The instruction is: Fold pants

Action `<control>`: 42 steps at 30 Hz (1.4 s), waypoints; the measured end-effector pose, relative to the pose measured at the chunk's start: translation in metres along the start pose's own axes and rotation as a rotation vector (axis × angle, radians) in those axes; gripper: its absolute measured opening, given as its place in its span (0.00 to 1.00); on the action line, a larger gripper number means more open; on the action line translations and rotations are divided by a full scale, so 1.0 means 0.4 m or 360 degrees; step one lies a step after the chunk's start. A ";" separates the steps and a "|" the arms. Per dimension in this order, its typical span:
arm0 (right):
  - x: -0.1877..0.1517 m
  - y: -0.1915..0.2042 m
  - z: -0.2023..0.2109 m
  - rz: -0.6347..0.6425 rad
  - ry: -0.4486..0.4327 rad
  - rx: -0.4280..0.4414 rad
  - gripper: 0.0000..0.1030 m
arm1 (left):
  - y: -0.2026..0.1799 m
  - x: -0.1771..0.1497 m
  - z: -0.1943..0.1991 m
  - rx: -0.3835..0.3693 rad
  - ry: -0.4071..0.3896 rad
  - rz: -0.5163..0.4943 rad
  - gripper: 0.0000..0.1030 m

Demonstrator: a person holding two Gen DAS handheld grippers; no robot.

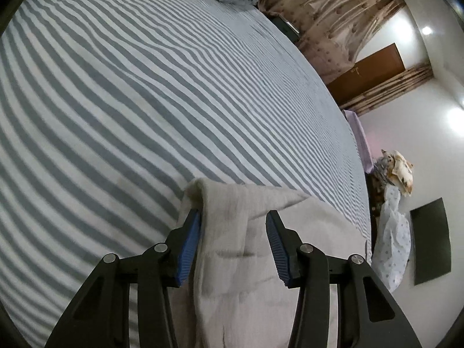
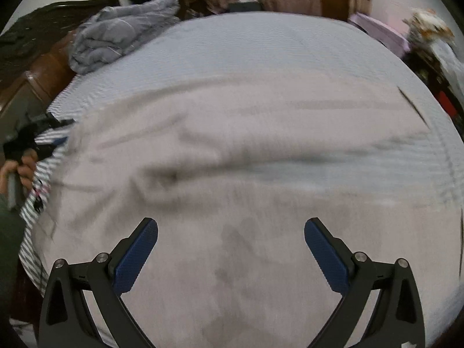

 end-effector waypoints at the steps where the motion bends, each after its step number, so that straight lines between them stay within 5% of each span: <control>1: 0.038 0.004 -0.003 0.0046 -0.0015 0.0011 0.98 | 0.000 0.005 -0.007 -0.0018 -0.0005 0.0007 0.46; 9: 0.349 0.015 -0.100 0.0300 0.0003 0.0043 0.97 | -0.013 0.054 -0.047 -0.0155 -0.0063 0.0074 0.45; 10: 0.377 0.012 -0.114 0.0319 0.0015 0.0050 0.96 | -0.014 0.053 -0.046 -0.0147 -0.0088 0.0078 0.42; 12: 0.442 0.005 -0.154 0.0370 0.0025 0.0005 0.96 | -0.009 0.050 -0.041 -0.0075 -0.0138 0.0059 0.12; 14: 0.505 0.004 -0.210 0.0483 0.0069 -0.0061 0.92 | -0.003 0.041 -0.036 -0.0086 -0.0180 0.0048 0.08; 18: 0.561 0.010 -0.294 0.0660 0.0176 -0.0124 0.74 | -0.016 0.034 -0.019 -0.0094 -0.0288 -0.0007 0.07; 24: 0.599 0.014 -0.391 0.0888 0.0286 -0.0125 0.74 | -0.035 0.022 -0.008 -0.0099 -0.0338 -0.0083 0.07; 28: 0.610 -0.005 -0.418 0.0849 0.0330 0.0067 0.74 | -0.026 0.020 -0.007 -0.0125 -0.0349 -0.0077 0.07; 30: 0.608 -0.018 -0.414 0.0805 0.0358 0.0149 0.62 | -0.026 0.019 -0.001 -0.0128 -0.0364 -0.0087 0.07; 33: 0.587 -0.010 -0.381 0.0913 0.0343 0.0190 0.15 | -0.025 0.016 0.003 -0.0134 -0.0383 -0.0086 0.07; 42: 0.586 -0.029 -0.265 0.0975 0.0021 -0.0072 0.07 | -0.023 0.006 0.044 -0.0141 -0.0479 -0.0108 0.07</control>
Point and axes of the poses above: each gripper's, at about its wrist camera, not at the fingertips, and z roughly against the way its jaws point, y to its left, x to its top, the point moved 8 cm from there along -z, roughly the way its jaws point, and after that the axes turned 11 degrees about y, right-handed, at the moved point
